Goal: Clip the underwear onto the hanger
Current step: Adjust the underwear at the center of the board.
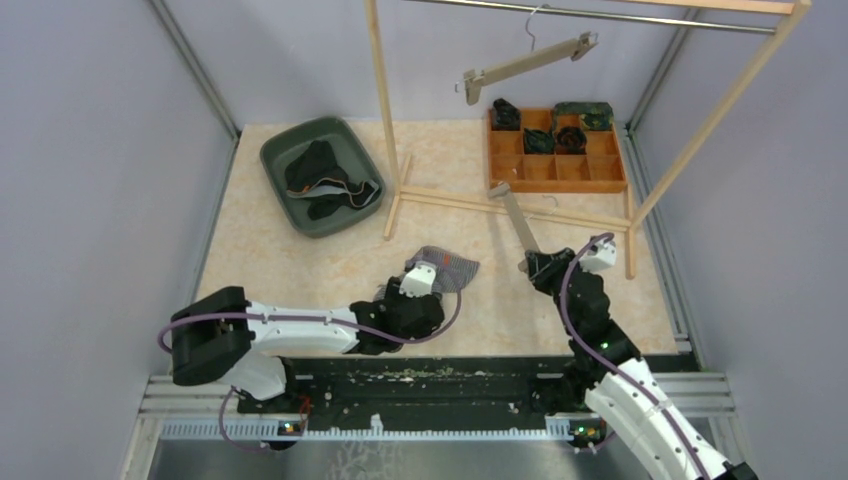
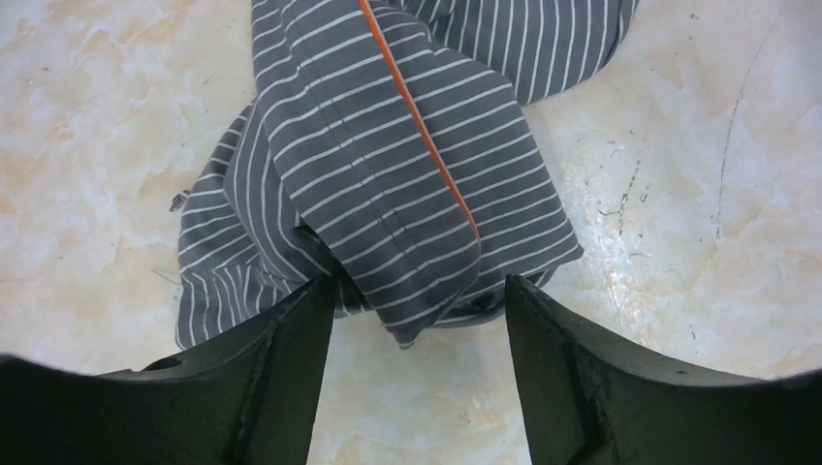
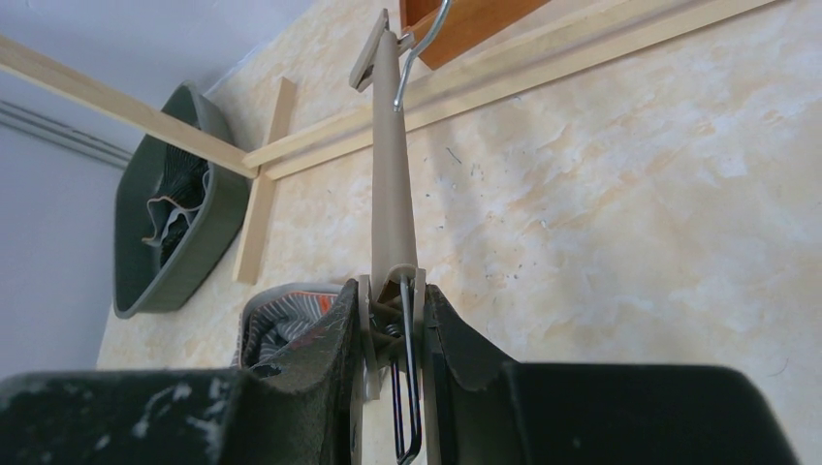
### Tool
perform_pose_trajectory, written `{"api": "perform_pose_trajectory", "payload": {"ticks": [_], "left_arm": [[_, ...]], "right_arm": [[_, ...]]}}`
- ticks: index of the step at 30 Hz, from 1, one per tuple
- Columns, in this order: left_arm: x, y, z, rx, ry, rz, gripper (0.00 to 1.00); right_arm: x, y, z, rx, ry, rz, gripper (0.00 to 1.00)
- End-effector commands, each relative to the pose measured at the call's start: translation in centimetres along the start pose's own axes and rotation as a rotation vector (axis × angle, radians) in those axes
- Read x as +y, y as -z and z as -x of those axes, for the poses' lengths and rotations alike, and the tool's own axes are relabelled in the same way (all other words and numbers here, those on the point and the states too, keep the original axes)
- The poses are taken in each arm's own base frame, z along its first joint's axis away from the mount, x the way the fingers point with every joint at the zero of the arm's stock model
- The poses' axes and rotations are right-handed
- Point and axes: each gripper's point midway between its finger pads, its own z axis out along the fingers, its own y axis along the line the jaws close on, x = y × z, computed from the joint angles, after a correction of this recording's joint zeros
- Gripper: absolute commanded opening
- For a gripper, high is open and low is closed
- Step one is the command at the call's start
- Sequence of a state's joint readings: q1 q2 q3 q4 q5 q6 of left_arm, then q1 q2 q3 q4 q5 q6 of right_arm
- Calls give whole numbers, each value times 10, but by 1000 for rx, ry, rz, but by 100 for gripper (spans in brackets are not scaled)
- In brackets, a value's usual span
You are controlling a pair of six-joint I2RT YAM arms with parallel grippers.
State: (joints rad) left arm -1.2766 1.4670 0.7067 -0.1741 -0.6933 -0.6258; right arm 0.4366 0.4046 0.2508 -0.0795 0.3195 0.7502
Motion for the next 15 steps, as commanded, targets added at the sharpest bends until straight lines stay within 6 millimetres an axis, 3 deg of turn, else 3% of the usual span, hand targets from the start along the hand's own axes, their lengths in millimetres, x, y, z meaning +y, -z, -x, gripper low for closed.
{"api": "perform_pose_trajectory", "payload": {"ticks": [1, 5, 7, 10, 11, 15], "left_arm": [[-7, -3, 13, -47, 72, -54, 69], [-5, -5, 18, -79, 95, -79, 57], [-1, -6, 19, -83, 103, -72, 40], [3, -3, 28, -103, 107, -51, 6], [3, 0, 32, -111, 107, -55, 0], [-6, 17, 65, -172, 114, -111, 0]], "right_arm": [[24, 6, 34, -90, -22, 66, 0], [22, 7, 36, -94, -22, 62, 0], [22, 7, 36, -96, -22, 62, 0], [22, 7, 37, -99, -22, 61, 0], [21, 7, 37, -97, -20, 59, 0], [22, 10, 43, -113, -14, 52, 0]]}}
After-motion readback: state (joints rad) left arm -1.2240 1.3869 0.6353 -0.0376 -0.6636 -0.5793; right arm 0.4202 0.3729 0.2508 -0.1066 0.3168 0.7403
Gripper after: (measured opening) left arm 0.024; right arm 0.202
